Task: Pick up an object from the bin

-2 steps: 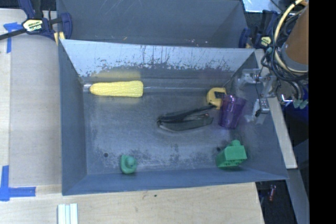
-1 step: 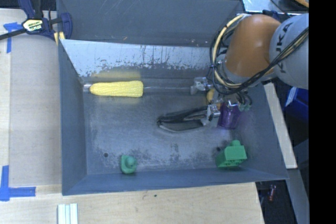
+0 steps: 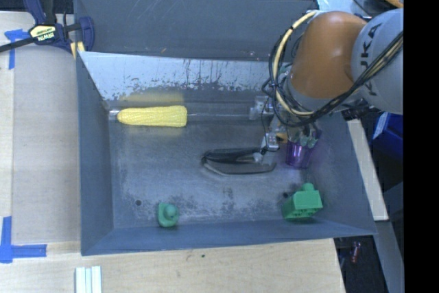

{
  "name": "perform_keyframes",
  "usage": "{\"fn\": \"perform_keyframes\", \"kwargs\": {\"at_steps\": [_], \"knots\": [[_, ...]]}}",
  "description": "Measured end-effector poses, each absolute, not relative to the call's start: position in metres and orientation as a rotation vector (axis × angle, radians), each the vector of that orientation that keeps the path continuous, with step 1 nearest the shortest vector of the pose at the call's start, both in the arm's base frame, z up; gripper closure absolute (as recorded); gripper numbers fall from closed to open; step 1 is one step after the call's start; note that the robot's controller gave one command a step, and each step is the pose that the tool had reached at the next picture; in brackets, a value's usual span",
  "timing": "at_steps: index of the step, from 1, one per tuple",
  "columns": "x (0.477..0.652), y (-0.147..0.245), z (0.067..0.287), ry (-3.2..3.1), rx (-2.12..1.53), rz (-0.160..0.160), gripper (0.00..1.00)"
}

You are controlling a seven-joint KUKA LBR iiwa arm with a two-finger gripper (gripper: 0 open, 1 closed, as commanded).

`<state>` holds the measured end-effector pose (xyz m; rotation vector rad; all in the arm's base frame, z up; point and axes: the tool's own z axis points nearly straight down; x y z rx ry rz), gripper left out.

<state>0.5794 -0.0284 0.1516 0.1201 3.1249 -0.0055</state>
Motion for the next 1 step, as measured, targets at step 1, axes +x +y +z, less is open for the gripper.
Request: {"fn": "perform_keyframes", "kwargs": {"at_steps": [1], "knots": [[0.6002, -0.0230, 0.0971, 3.129, -0.164, -0.002, 0.00]]}}
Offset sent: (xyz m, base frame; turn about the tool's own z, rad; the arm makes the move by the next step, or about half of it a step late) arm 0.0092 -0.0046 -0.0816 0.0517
